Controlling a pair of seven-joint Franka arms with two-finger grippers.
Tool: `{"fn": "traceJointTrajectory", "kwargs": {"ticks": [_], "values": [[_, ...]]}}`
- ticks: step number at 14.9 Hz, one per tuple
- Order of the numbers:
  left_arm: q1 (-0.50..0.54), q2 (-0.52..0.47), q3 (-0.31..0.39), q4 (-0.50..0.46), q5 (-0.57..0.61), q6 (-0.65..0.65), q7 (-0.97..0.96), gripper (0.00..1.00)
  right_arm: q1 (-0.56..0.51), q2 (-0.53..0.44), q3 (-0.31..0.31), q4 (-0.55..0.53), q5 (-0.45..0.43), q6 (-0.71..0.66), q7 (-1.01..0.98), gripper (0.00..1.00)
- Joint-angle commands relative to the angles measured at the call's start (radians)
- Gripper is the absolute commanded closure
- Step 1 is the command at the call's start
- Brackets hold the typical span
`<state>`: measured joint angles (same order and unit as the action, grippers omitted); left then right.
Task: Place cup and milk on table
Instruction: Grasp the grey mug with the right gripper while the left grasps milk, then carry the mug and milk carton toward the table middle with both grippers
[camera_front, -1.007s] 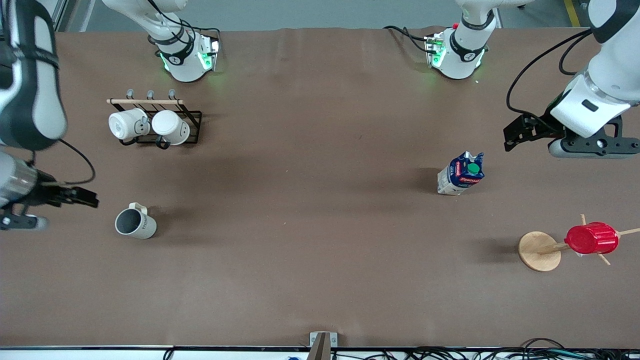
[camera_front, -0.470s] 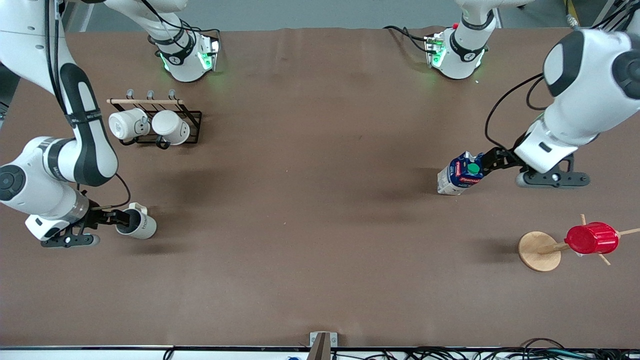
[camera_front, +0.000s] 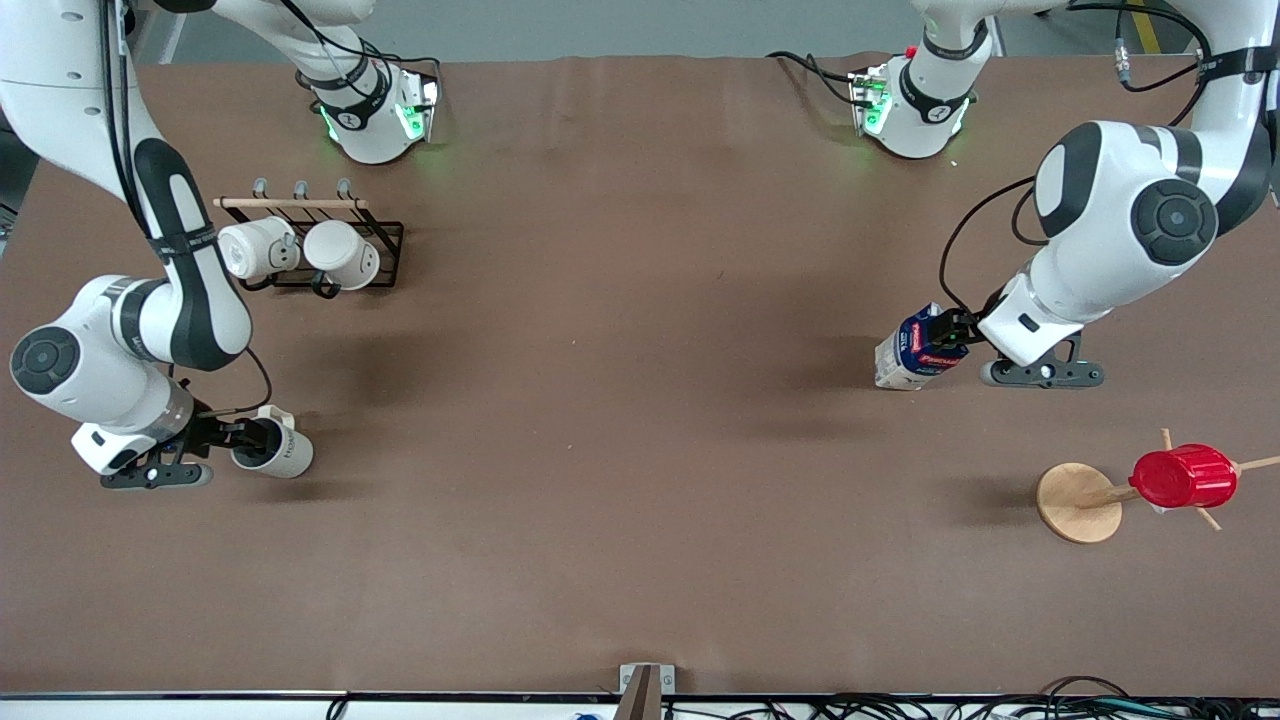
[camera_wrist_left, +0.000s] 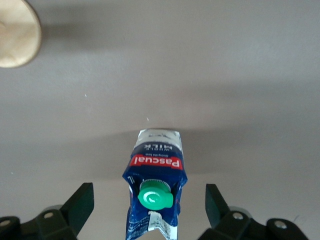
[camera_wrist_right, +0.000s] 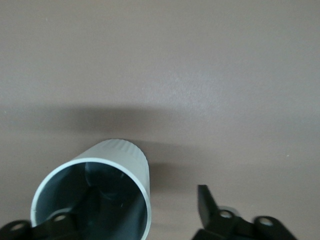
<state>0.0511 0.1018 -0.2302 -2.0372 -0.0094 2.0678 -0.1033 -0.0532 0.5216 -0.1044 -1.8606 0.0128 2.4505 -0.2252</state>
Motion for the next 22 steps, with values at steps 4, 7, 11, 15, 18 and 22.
{"fn": "traceJointTrajectory", "kwargs": {"ticks": [4,7,11,15,18,22], "values": [[0.007,-0.011,-0.003,-0.080,-0.007,0.058,0.060,0.02,-0.013,-0.006,0.011,-0.022,0.009,0.018,-0.008,1.00],[0.007,-0.007,-0.003,-0.119,-0.007,0.103,0.070,0.02,-0.001,-0.017,0.014,0.007,0.010,-0.033,0.001,1.00],[0.006,0.007,-0.003,-0.144,-0.007,0.132,0.088,0.02,0.067,-0.084,0.057,0.141,0.009,-0.311,0.185,1.00],[0.003,0.016,-0.003,-0.143,-0.007,0.141,0.088,0.32,0.120,-0.118,0.230,0.166,-0.010,-0.355,0.500,1.00],[0.004,0.019,-0.003,-0.135,-0.006,0.141,0.088,0.73,0.194,-0.082,0.345,0.240,-0.081,-0.349,0.832,1.00],[-0.002,0.019,-0.004,-0.074,-0.006,0.130,0.086,0.77,0.309,0.110,0.465,0.377,-0.229,-0.334,1.200,1.00]]}}
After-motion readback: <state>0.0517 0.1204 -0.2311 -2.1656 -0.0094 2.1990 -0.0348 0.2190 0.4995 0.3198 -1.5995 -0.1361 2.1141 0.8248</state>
